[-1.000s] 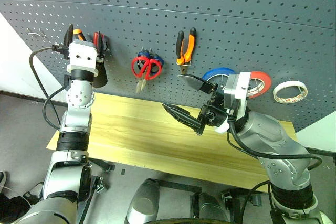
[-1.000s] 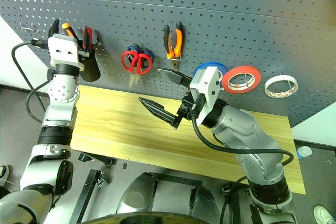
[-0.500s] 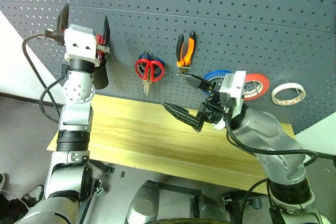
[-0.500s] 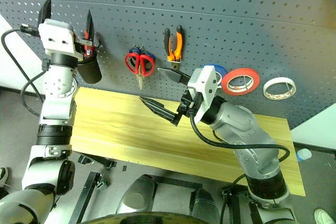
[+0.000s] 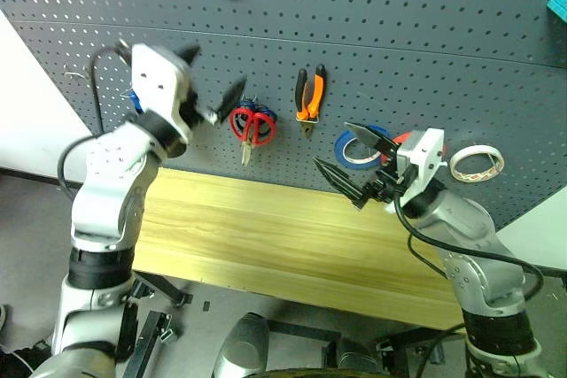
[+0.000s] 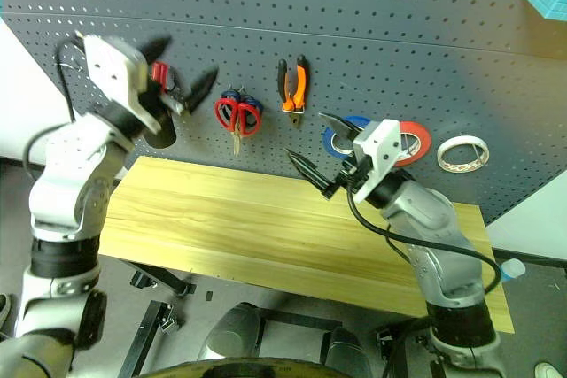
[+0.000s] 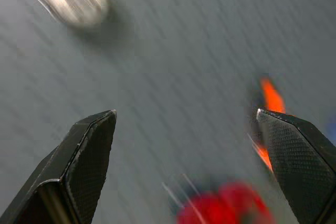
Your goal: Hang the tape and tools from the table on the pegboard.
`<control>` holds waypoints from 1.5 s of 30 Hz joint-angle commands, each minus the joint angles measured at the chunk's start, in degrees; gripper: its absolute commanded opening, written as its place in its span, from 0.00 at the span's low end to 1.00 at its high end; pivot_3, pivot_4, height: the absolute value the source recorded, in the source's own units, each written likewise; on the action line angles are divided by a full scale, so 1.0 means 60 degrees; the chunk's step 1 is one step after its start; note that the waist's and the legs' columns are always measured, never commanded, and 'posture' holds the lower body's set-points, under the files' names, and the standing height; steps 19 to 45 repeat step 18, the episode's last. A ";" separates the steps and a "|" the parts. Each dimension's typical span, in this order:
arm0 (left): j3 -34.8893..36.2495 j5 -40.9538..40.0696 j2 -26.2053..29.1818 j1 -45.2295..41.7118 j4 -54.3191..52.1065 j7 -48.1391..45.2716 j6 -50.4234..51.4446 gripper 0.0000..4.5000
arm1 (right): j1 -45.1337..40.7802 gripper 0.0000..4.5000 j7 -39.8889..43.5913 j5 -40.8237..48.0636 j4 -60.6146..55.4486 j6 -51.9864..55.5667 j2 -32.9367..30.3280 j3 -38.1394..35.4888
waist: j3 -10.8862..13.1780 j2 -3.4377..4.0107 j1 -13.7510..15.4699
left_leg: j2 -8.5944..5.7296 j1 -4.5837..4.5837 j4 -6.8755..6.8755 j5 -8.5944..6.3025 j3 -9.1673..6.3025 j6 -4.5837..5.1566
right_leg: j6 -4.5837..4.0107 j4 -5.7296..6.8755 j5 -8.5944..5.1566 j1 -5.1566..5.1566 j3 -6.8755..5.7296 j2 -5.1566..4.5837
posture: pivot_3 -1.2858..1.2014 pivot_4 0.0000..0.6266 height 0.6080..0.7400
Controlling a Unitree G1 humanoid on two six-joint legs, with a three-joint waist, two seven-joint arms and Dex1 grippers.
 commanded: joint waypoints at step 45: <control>-0.0870 0.1237 -0.0684 0.3394 0.2065 -0.0449 -0.1200 0.99 | 0.2949 1.00 -0.0771 -0.0953 0.1445 -0.1340 0.0702 -0.0981 | -0.0121 0.0066 -0.0416 | 0.0000 -0.0007 0.0007 0.0002 0.0003 -0.0004 | 0.0000 -0.0004 -0.0002 0.0006 0.0006 0.0000 | 0.66 0.00 0.60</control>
